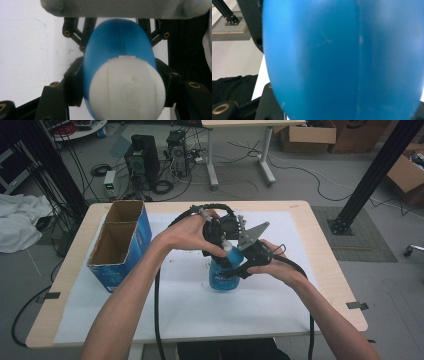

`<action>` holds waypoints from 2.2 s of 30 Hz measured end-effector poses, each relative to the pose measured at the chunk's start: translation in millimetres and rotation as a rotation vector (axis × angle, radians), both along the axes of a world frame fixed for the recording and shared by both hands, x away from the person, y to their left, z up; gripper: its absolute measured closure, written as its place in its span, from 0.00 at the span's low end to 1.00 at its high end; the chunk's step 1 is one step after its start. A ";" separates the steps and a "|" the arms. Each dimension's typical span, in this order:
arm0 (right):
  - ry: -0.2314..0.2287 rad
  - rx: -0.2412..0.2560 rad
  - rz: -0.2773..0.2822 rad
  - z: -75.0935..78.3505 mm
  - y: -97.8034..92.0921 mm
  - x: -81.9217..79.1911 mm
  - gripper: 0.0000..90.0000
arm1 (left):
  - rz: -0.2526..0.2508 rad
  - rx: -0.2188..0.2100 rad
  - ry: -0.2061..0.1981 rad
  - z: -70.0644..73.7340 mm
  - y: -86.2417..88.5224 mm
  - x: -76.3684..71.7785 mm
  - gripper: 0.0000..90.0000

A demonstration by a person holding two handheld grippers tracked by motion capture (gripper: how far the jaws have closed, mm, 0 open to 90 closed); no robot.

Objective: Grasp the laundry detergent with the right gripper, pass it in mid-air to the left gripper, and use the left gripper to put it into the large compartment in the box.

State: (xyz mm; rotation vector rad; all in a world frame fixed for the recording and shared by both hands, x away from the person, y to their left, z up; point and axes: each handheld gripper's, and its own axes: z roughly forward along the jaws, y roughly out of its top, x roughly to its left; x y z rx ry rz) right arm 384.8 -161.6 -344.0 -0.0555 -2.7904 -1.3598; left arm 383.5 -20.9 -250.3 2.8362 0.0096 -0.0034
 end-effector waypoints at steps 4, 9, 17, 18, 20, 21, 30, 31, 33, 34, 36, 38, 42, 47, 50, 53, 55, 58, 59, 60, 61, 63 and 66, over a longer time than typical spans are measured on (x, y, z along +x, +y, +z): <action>-0.004 -0.002 -0.002 -1.2 0.5 -0.2 0.49 | 0.002 0.011 -0.004 -1.0 -0.7 -0.8 0.42; -0.006 0.004 -0.005 -1.7 0.7 -0.4 0.49 | 0.002 0.007 -0.007 -0.5 -0.6 -0.7 0.42; -0.013 0.002 -0.019 -3.4 0.5 0.3 0.46 | 0.002 0.009 -0.021 -2.2 -1.1 -1.3 0.42; -0.010 0.003 -0.022 -3.9 0.1 0.4 0.45 | 0.004 0.004 -0.021 -2.3 -1.2 -1.1 0.42; -0.010 0.004 -0.028 -5.0 -0.9 0.4 0.42 | 0.002 0.007 -0.019 -2.6 -1.5 -1.4 0.42; -0.008 0.002 -0.034 -5.5 -1.4 0.4 0.41 | 0.000 0.000 -0.022 -2.6 -1.7 -1.4 0.42; -0.009 0.007 -0.026 -5.3 -3.9 -0.6 0.33 | -0.005 0.015 -0.005 -4.1 -4.7 -2.5 0.42; -0.010 0.008 -0.026 -5.0 -4.2 -0.8 0.32 | -0.008 0.010 -0.009 -4.1 -5.1 -2.5 0.42; -0.010 0.008 -0.027 -4.8 -4.4 -1.1 0.32 | -0.006 0.014 -0.007 -3.9 -5.2 -2.9 0.42; -0.010 0.008 -0.028 -4.4 -4.8 -1.5 0.32 | -0.004 0.009 -0.009 -4.0 -5.2 -2.8 0.42; -0.010 0.007 -0.031 -4.2 -5.3 -2.1 0.32 | -0.005 0.004 -0.015 -3.5 -4.2 -2.1 0.42; -0.013 0.007 -0.028 -4.0 -5.8 -2.0 0.32 | -0.005 0.006 -0.015 -2.7 -3.4 -2.1 0.42; -0.010 0.004 -0.027 -4.8 -5.9 -1.5 0.32 | -0.001 0.005 -0.011 -2.0 -2.5 -3.5 0.42; -0.006 -0.004 -0.029 -6.4 -5.6 -1.9 0.29 | -0.003 0.008 -0.013 -2.5 -2.6 -4.3 0.42; -0.001 0.000 -0.032 -6.4 -6.2 -1.9 0.28 | -0.003 0.012 -0.015 -2.6 -2.2 -4.8 0.42; 0.001 0.002 -0.039 -5.9 -7.3 -2.0 0.26 | -0.006 0.012 -0.012 -1.8 -2.3 -5.3 0.42; 0.003 0.004 -0.046 -5.6 -8.5 -1.7 0.26 | -0.008 0.011 -0.008 -1.7 -2.3 -5.4 0.42; 0.004 0.008 -0.051 -5.1 -10.4 -1.5 0.26 | -0.011 0.012 -0.013 -1.7 -2.9 -6.1 0.42; 0.005 0.009 -0.051 -5.2 -10.9 -1.7 0.26 | -0.010 0.015 -0.011 -1.7 -3.1 -6.1 0.42; 0.007 0.006 -0.050 -5.4 -11.5 -1.8 0.25 | -0.005 0.012 -0.008 -1.6 -3.2 -6.2 0.42; 0.007 0.004 -0.051 -5.7 -11.9 -1.8 0.25 | -0.009 0.016 -0.012 -1.6 -3.2 -6.2 0.42; 0.008 0.000 -0.053 -6.4 -13.1 -2.2 0.25 | -0.006 0.014 -0.009 -1.5 -3.1 -6.3 0.42; 0.007 -0.006 -0.059 -6.8 -16.1 -2.9 0.25 | -0.011 0.014 -0.014 -1.2 -3.0 -6.9 0.42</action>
